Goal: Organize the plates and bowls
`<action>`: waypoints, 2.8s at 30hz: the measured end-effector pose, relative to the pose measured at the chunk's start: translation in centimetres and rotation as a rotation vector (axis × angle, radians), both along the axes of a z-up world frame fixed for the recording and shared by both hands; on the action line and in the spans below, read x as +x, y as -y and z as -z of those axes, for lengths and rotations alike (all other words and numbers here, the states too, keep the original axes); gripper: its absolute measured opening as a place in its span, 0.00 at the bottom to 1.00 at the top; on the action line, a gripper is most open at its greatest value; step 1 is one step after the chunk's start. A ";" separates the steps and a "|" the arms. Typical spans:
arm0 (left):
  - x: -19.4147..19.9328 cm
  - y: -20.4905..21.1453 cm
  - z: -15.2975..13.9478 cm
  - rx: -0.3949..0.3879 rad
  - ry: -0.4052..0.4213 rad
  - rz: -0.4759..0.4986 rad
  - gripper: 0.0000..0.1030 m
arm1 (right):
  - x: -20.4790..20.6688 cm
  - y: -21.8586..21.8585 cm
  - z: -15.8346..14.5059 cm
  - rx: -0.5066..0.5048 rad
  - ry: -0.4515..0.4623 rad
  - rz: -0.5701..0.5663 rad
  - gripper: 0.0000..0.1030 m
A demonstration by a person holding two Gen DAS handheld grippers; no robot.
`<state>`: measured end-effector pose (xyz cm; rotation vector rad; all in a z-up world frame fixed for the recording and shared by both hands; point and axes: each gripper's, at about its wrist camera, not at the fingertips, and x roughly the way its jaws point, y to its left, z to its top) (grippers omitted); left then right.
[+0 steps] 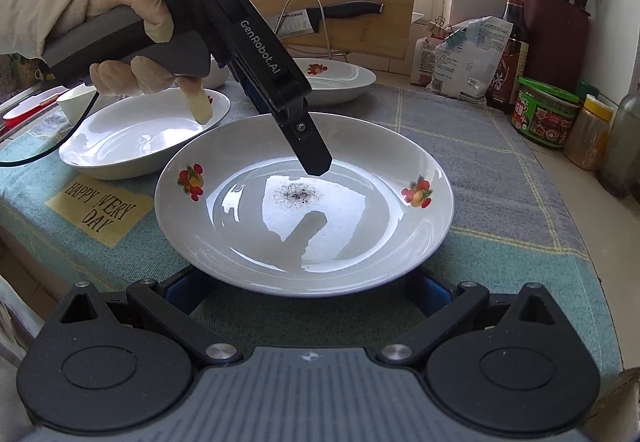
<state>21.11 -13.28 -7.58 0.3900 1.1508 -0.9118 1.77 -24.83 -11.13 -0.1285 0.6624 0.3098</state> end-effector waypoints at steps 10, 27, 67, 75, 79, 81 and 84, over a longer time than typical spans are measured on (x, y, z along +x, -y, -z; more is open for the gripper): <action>0.5 0.6 -0.2 0.008 -0.044 0.092 0.78 | -0.2 0.0 0.1 0.004 0.011 0.001 1.00; 2.2 0.9 -0.3 0.014 -0.183 0.197 0.74 | -0.4 -0.1 0.0 0.002 0.010 0.018 1.00; 2.8 1.4 -1.9 0.001 -0.216 0.163 0.75 | 1.8 0.3 -1.5 -0.046 -0.067 -0.037 1.00; 3.5 2.7 -2.3 -0.011 -0.205 0.154 0.75 | 2.8 1.6 -1.8 -0.050 -0.067 -0.048 1.00; 4.2 3.5 -2.3 -0.017 -0.201 0.146 0.75 | 3.6 2.5 -2.0 -0.055 -0.066 -0.055 1.00; 4.6 3.9 -2.3 -0.020 -0.199 0.144 0.75 | 4.0 3.0 -2.1 -0.060 -0.066 -0.059 1.00; 5.1 4.8 -2.4 -0.022 -0.194 0.137 0.75 | 4.8 3.7 -2.1 -0.063 -0.063 -0.067 1.00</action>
